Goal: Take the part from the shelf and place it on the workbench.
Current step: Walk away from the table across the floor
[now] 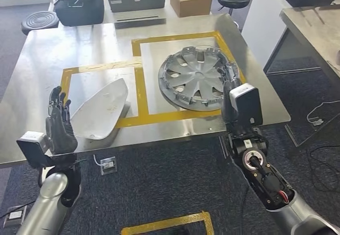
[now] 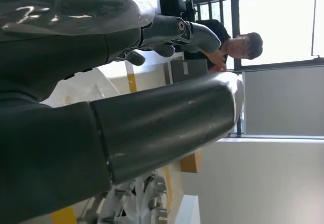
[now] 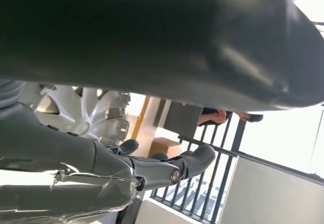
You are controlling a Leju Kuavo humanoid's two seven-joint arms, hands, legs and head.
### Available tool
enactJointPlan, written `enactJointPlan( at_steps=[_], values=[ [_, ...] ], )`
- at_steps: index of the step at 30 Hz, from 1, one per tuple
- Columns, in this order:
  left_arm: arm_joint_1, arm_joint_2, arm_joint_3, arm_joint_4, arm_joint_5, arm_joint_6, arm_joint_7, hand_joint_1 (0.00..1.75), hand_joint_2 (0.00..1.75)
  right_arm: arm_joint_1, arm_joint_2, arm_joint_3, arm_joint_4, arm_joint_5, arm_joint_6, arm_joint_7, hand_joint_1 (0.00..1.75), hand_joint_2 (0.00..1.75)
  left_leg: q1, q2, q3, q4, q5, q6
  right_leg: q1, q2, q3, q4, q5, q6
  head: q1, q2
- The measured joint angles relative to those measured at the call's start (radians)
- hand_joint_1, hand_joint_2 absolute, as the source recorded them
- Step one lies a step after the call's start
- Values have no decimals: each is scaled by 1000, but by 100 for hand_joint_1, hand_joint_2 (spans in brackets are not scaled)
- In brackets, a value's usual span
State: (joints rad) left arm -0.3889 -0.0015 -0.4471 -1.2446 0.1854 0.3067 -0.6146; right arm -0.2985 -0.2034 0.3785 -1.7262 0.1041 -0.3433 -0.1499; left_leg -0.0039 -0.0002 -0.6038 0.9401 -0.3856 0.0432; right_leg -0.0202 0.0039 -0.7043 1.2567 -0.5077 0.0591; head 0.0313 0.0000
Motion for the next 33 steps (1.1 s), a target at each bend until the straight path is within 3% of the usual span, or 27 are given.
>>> enactJointPlan(
  at_steps=[2, 4, 6, 8, 9, 12, 13, 14, 15, 17, 19, 20, 21, 23, 24, 25, 27, 28, 29, 30, 31, 33],
  values=[
    [1, 0, 0, 0, 0, 0, 0, 0, 0, -4, 0, 0, 0, 0, 2, 0, 0, 0, 0, -1, -23, 6, 16, -8, 0, 0, 109, -121, 31, -1, 10, 0],
    [0, 1, 1, 0, 0, 2, 0, 0, 0, -10, -1, 0, 0, 0, 5, -1, 0, 0, -2, -1, -35, 12, 30, -18, 4, 2, 210, -260, 21, -10, 18, 0],
    [0, 1, 1, 0, 0, 3, -1, 0, 0, -12, -1, 1, 0, 0, 7, -2, 0, 0, -3, 0, -39, 11, 46, -30, 10, 3, 240, -308, 12, -23, 20, 0],
    [0, 2, 2, 0, 0, 3, -1, 0, 0, -15, -1, 2, 0, 1, 8, -4, 0, 0, -1, -2, -47, 18, 42, -42, 6, -1, 230, -313, 29, -39, 19, 0],
    [0, 3, 4, 0, 0, 4, -1, 0, 0, -16, -1, 3, 0, 2, 9, -5, 0, 0, 0, -3, -60, 43, 16, -48, 3, -4, 222, -315, 39, -49, 15, 0],
    [0, 5, 8, 0, -1, 6, -1, 0, 0, -19, -1, 4, 1, 4, 16, -11, 0, 0, 8, -4, -132, 235, -125, -66, 0, -10, 180, -317, 73, -64, -6, 0],
    [1, 6, 9, 0, -1, 6, -1, 0, 0, -19, -1, 5, 2, 4, 17, -12, 0, 0, 11, -4, -149, 299, -149, -70, 1, -11, 165, -317, 84, -64, -11, 0],
    [1, 6, 10, 0, -1, 6, -1, 0, 0, -19, -1, 5, 4, 4, 18, -14, 0, 0, 14, -4, -152, 336, -149, -74, 0, -12, 151, -316, 95, -63, -15, 0],
    [1, 7, 10, 0, -1, 6, 0, 0, 0, -19, -1, 5, 6, 5, 19, -17, 0, 0, 17, -4, -135, 334, -129, -75, 0, -12, 137, -316, 105, -61, -19, 0],
    [0, 8, 11, 0, 0, 5, 0, 0, 0, -19, -1, 6, 9, 6, 19, -21, 0, 0, 21, -4, -43, 225, -79, -74, 0, -12, 116, -315, 124, -54, -24, 0],
    [-4, 7, 11, 0, 0, 2, 0, 0, 0, -20, -1, 5, 10, 8, 19, -25, 0, 0, 19, -4, 65, 69, -73, -67, 2, -11, 102, -314, 140, -43, -25, 0],
    [-6, 7, 11, 0, 0, 0, 0, 0, 0, -21, -1, 5, 10, 8, 19, -26, 0, 0, 17, -4, 95, 21, -79, -62, 3, -11, 98, -315, 148, -36, -23, 0],
    [-7, 7, 11, 0, 0, -1, 0, 0, 0, -22, -1, 4, 10, 8, 19, -26, 0, 0, 12, -4, 104, -2, -81, -55, 3, -11, 95, -317, 157, -29, -21, 0],
    [-8, 7, 11, 1, 0, -1, 0, 0, 0, -20, -1, 4, 11, 9, 20, -27, 0, 0, 11, -1, 91, -8, -66, -35, -1, -11, 85, -315, 159, -16, -18, 0],
    [-9, 7, 11, 1, 0, -1, -1, 0, 0, -18, -1, 4, 12, 10, 21, -28, 0, 0, 12, 1, 82, -10, -56, -24, -3, -10, 74, -295, 136, -12, -16, 0],
    [-10, 7, 11, 1, 0, -1, -1, 0, 0, -16, 0, 3, 13, 10, 22, -28, 0, 0, 13, 3, 72, -12, -46, -14, -5, -9, 56, -254, 95, -9, -12, 0],
    [-10, 6, 11, 1, 1, 1, -1, 0, 0, -15, 0, 1, 16, 11, 25, -29, 0, 0, 9, 4, 49, -12, -27, -4, -6, -7, 13, -113, -5, -6, 1, 0],
    [-9, 6, 11, 2, 1, 2, -1, 0, 0, -14, 0, 0, 17, 11, 26, -29, 0, 0, 6, 4, 37, -11, -17, -3, -6, -7, -2, -43, -37, -4, 7, 0],
    [-9, 6, 11, 2, 2, 3, -1, 0, 0, -12, 0, 0, 19, 11, 27, -30, 0, 0, 3, 4, 24, -10, -7, -3, -5, -7, -2, 1, -47, -5, 11, 0],
    [-8, 6, 11, 3, 2, 4, -1, 0, 0, -11, 0, 0, 21, 11, 28, -30, 0, 0, 0, 4, 12, -9, 2, -3, -5, -7, 16, 7, -35, -6, 15, 0],
    [-8, 6, 11, 3, 3, 5, -1, 0, 0, -11, 0, 0, 22, 12, 29, -30, 0, 0, -2, 3, 1, -8, 10, -4, -3, -7, 53, -28, -10, -10, 19, 0],
    [-8, 6, 11, 3, 3, 8, -1, 0, 0, -12, 0, -1, 25, 14, 33, -32, 0, 0, -6, 3, -15, -5, 24, -8, 4, -6, 164, -177, 28, -24, 26, 0]
  ],
)
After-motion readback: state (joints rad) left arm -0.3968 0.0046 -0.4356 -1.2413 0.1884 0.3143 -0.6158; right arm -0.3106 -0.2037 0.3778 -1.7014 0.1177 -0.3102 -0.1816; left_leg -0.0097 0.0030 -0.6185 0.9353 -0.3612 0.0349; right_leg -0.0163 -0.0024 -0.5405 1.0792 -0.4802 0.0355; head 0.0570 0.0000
